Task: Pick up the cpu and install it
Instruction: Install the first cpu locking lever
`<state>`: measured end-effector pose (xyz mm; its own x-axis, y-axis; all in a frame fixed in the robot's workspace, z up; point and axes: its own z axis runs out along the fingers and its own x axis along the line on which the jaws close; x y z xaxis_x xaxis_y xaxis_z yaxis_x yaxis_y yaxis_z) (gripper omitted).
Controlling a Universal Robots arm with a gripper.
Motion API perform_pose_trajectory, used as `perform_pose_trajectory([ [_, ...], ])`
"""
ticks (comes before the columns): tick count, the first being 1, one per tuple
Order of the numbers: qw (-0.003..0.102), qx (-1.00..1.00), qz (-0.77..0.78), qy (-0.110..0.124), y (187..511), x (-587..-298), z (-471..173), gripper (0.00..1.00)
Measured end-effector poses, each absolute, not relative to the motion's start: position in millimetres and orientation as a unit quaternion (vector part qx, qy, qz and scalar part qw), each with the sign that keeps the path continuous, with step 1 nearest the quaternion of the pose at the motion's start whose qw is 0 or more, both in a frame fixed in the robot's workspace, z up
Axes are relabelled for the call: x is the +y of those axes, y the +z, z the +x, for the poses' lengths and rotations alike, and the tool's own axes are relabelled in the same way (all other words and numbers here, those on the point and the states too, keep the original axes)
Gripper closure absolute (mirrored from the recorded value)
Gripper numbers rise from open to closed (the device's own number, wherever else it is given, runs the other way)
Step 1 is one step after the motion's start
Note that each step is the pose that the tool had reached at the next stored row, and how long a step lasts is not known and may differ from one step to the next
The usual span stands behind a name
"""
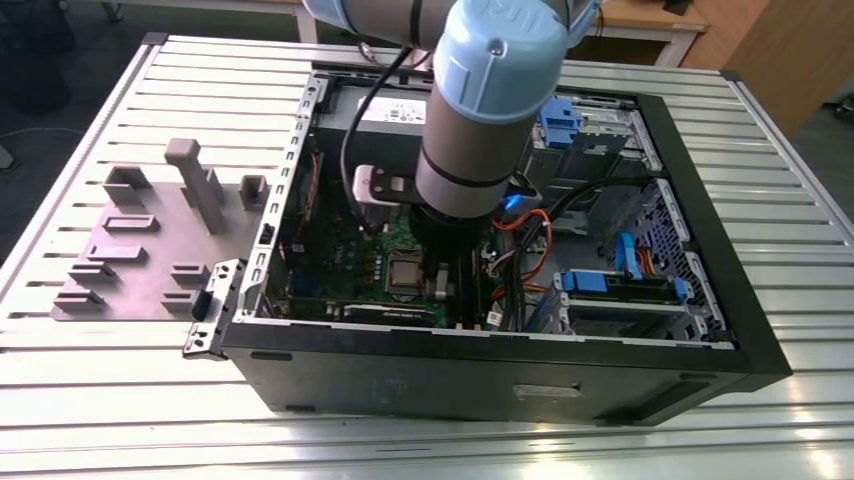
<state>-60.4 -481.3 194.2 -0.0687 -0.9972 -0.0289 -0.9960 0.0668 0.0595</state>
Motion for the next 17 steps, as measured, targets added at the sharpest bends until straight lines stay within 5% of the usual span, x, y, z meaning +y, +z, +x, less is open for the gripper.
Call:
perform_pose_trajectory([
  [17,0.01,-0.73,0.682,-0.032,190.4,-481.4,-55.8,0.89],
])
